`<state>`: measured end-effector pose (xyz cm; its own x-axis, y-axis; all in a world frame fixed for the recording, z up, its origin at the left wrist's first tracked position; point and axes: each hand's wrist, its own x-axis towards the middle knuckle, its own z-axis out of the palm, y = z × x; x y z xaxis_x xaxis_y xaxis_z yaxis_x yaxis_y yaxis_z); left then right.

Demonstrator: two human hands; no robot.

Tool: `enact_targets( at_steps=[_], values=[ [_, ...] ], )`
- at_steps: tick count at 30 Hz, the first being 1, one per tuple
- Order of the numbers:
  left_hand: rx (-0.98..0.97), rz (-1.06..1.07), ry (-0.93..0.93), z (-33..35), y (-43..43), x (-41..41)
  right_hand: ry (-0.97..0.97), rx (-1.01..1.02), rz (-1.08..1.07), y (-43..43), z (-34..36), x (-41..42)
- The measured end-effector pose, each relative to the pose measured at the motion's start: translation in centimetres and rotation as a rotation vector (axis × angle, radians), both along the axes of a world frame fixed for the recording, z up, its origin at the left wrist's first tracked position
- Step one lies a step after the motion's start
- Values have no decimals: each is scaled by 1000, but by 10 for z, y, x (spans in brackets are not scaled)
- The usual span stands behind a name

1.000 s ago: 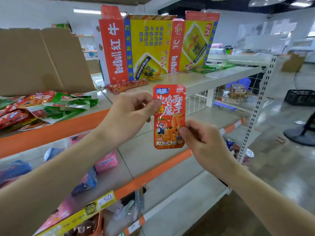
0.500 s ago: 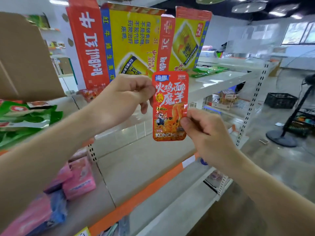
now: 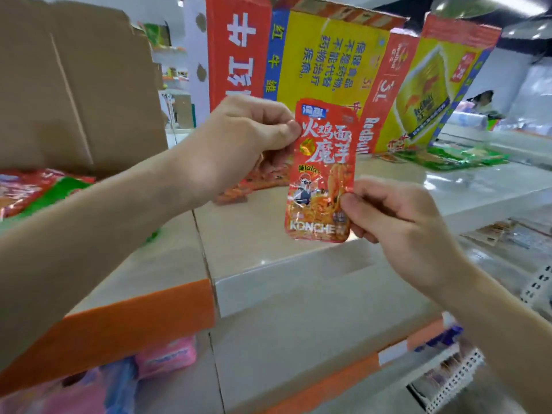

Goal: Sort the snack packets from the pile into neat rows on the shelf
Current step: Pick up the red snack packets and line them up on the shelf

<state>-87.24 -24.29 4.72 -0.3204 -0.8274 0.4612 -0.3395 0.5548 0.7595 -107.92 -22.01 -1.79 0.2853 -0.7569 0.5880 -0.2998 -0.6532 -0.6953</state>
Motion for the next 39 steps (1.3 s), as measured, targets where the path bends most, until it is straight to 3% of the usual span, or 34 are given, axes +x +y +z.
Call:
enact_targets(
  at_steps=[9,16,18,23,28,39],
  values=[
    [-158,305,124,28,-36,17,41,-214,47,-98,52,28],
    [-157,537,152,42,-78,6,75,-157,70,-163,85,30],
    [-145,612,134,40,-100,4,178,-93,63,-177,91,31],
    [-31,830,-33,11,-143,5,543,87,40,-215,74,42],
    [-33,840,-393,-29,-149,20,603,137,91,-234,23,41],
    [-112,777,-672,-29,-140,40,874,192,-33,-224,17,48]
  ],
)
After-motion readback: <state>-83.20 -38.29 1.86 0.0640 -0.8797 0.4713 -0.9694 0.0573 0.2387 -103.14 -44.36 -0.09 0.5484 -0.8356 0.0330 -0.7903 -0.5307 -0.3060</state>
